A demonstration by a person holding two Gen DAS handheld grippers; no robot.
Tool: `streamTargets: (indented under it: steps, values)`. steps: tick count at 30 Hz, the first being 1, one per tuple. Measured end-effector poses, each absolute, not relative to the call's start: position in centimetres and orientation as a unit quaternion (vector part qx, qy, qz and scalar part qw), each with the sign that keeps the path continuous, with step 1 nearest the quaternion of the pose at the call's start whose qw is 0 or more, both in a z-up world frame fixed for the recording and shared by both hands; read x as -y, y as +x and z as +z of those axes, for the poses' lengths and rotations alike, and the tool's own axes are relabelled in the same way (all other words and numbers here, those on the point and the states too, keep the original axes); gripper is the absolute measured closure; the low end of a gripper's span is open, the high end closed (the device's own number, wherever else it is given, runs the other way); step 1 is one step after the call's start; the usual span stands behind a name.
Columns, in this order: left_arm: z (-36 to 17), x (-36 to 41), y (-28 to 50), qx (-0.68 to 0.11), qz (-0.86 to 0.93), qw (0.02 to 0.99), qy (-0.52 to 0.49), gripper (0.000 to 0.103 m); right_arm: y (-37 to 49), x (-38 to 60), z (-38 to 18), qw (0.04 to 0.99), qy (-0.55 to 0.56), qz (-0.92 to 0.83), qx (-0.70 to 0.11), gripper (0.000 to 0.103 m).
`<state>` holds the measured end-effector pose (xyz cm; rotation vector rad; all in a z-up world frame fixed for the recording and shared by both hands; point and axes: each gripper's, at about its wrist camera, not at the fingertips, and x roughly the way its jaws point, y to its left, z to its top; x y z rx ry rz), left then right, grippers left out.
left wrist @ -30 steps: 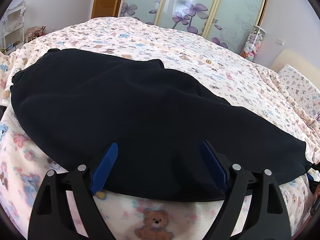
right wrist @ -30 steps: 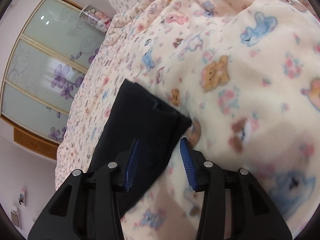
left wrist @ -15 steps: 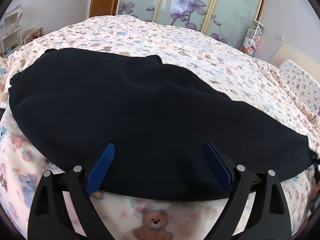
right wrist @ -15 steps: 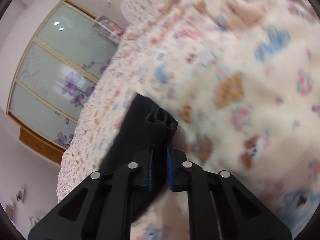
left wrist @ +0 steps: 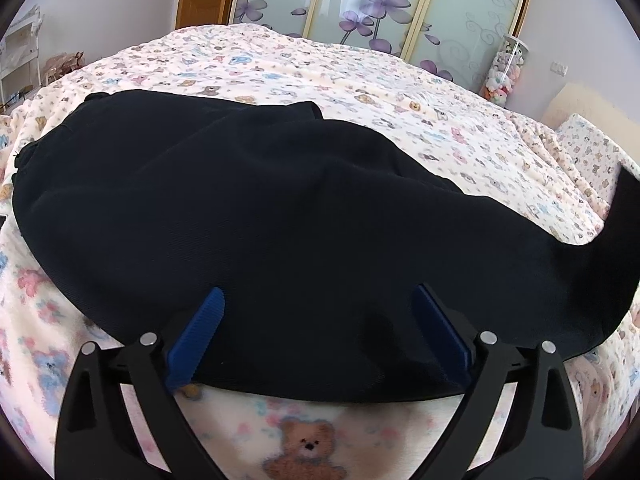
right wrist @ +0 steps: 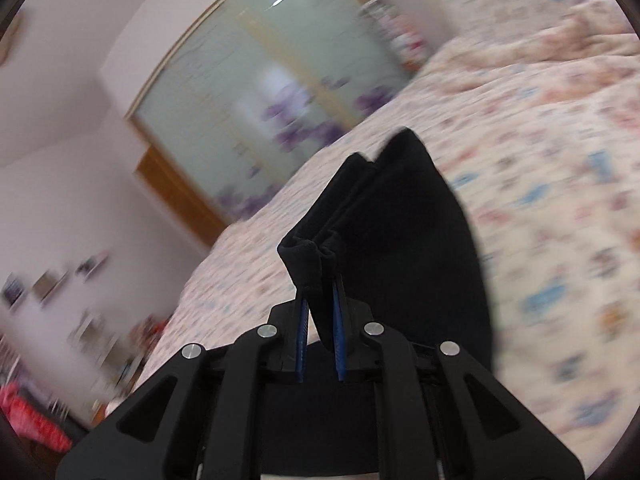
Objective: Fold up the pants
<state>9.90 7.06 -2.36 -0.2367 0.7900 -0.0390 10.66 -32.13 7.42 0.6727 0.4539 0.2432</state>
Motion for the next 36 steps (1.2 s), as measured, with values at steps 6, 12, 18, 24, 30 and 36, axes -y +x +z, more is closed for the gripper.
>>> streamTargets:
  steps: [6, 12, 18, 24, 30, 36]
  values:
    - [-2.4, -7.1, 9.8, -0.383, -0.020, 0.915, -0.122, 0.007, 14.9, 21.1, 2.0, 0.864, 0.289, 0.222, -0.346, 0.092]
    - [-2.4, -7.2, 9.8, -0.384, -0.021, 0.914, -0.128, 0.007, 16.0, 17.3, -3.0, 0.843, 0.262, 0.208, -0.422, 0.092]
    - [-2.3, -7.6, 9.8, -0.379, -0.024, 0.912, -0.151, 0.006, 14.4, 15.4, 0.5, 0.864, 0.225, 0.252, -0.373, 0.092]
    - [-2.0, -8.4, 9.5, -0.367, -0.022, 0.912, -0.183, 0.006, 14.4, 12.6, -2.3, 0.861, 0.131, 0.239, -0.430, 0.091]
    - [-1.6, -9.2, 9.2, -0.352, -0.016, 0.912, -0.209, 0.006, 13.4, 12.3, -1.1, 0.863, 0.088, 0.256, -0.426, 0.074]
    - [-0.8, -10.8, 8.5, -0.315, 0.006, 0.920, -0.235, 0.006, 12.7, 12.0, -0.1, 0.857, 0.121, 0.293, -0.405, 0.040]
